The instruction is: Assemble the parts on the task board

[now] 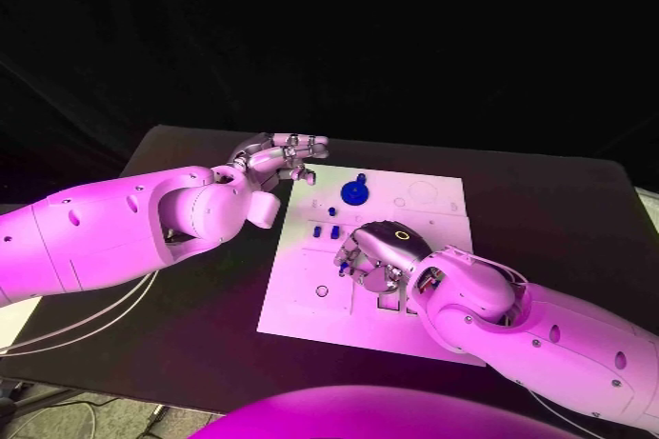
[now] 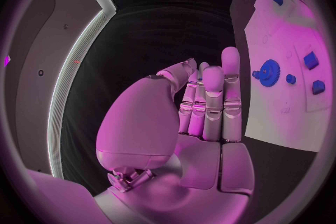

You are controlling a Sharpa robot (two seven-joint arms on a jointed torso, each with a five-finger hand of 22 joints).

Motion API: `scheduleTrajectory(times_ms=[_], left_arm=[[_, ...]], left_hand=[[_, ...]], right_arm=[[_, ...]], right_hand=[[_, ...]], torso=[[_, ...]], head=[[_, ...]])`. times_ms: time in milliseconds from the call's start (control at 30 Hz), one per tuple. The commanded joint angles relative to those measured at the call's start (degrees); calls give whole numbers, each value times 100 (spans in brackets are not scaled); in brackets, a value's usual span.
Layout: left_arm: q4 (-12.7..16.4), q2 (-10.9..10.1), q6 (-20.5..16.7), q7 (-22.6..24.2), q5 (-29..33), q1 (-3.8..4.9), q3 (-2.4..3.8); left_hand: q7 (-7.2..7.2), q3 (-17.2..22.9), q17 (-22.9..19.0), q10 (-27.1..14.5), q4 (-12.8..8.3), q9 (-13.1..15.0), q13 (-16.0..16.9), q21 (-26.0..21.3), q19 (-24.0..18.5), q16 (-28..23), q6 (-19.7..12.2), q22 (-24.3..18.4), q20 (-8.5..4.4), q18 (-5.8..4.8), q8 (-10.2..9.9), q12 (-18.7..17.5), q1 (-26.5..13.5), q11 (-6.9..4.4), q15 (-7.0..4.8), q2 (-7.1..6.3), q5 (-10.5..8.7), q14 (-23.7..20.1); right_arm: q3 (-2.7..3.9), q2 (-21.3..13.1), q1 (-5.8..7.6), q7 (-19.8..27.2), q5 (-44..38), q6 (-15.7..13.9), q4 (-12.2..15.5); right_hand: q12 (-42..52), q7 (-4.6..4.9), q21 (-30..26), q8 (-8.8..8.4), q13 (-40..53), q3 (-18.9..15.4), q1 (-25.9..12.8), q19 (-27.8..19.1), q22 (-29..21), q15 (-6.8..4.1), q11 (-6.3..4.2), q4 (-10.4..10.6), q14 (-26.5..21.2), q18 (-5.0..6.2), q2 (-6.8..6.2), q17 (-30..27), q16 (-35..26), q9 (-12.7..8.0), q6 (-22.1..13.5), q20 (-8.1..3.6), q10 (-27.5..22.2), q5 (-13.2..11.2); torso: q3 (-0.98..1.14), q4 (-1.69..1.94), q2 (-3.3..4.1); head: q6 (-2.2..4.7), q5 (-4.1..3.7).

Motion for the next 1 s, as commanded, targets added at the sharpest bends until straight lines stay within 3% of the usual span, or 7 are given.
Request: scheduleTrajectory(times_ms=[33, 733, 800, 867, 1000], left_arm=[[4, 18, 131, 16, -25, 3, 3], [-1, 28, 146, 3, -39, 3, 3], [1, 28, 145, 1, -40, 3, 3], [2, 29, 137, -9, -44, 3, 3], [1, 28, 129, -22, -49, 3, 3]], left_hand=[[-8, -8, -8, -40, -17, -9, 8, -30, -25, 10, -31, -6, 26, 106, 34, 39, 51, -19, 2, 6, 13, -40], [-6, -13, -13, -49, -14, -9, 9, -31, -27, 10, -37, -6, 28, 105, 36, 47, 45, -16, 5, 10, 12, -44], [-6, -13, -13, -49, -14, -9, 9, -31, -27, 10, -37, -6, 28, 105, 36, 47, 45, -16, 5, 10, 12, -44], [-6, -13, -13, -49, -14, -9, 9, -31, -27, 10, -37, -6, 28, 105, 36, 47, 45, -16, 5, 10, 12, -44], [-6, -13, -13, -49, -14, -9, 9, -31, -27, 10, -37, -6, 28, 105, 36, 47, 45, -16, 5, 10, 12, -44]], right_arm=[[-7, 7, -6, 18, -98, 183, -15], [-57, 62, -6, -96, -211, 422, -53], [-70, 70, -6, -165, -230, 457, -60], [-87, 78, -5, -259, -244, 464, -79], [-105, 82, -4, -346, -257, 439, -95]], right_hand=[[35, 50, 20, -23, 5, -1, -17, 32, 5, 55, -54, -27, 286, -19, 5, 1, 31, 6, 8, -9, 58, 20], [37, 55, 14, -25, 0, -33, -67, 23, -6, 66, -46, -32, 283, -16, -15, -11, 25, 8, -2, -2, 40, 22], [22, 88, -8, -58, -21, -94, -181, 3, -37, 102, -11, 0, 279, -11, -63, -24, 19, -16, -119, 14, -74, 69], [24, 174, -87, -70, -43, -187, -381, -59, -151, 165, 63, 75, 262, 10, -183, -75, -13, -124, -528, 62, -311, 164], [38, 213, -334, -57, -49, -386, -580, -236, -499, 220, 154, 151, 222, 85, -345, -179, -81, -235, -890, 137, -831, 196]], torso=[[1, 1, 0], [-1, -4, 0], [-1, -2, 0], [-4, 0, -5], [-1, 4, -5]], head=[[-15, 26], [-43, 42], [-42, 40], [-39, 38], [-37, 36]])
